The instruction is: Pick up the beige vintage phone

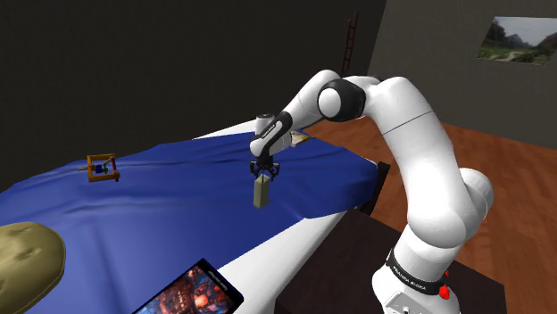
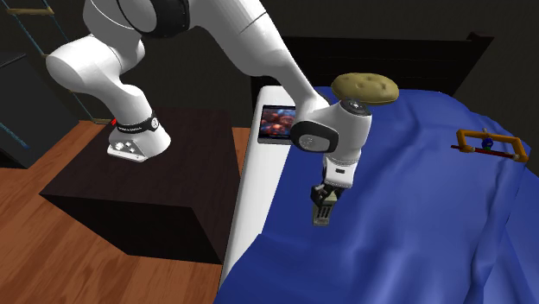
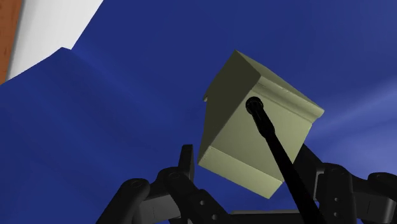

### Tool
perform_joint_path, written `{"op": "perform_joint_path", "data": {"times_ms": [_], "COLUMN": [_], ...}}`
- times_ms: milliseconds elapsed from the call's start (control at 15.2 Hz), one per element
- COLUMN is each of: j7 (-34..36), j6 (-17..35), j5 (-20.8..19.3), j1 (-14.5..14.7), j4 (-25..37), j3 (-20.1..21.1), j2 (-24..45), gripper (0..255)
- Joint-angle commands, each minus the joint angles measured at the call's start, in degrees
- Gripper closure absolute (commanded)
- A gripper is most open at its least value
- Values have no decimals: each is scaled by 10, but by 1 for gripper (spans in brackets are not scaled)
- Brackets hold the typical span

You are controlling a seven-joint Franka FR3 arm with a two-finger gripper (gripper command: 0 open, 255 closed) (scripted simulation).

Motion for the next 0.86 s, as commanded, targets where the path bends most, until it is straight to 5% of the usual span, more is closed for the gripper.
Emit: {"op": "perform_joint_path", "data": {"times_ms": [0,792], "j7": [-1,-5], "j6": [-8,-52], "j5": [0,2], "j1": [0,0], "j4": [-4,-20], "j3": [0,2], "j2": [-12,-72], "gripper": [255,255]}}
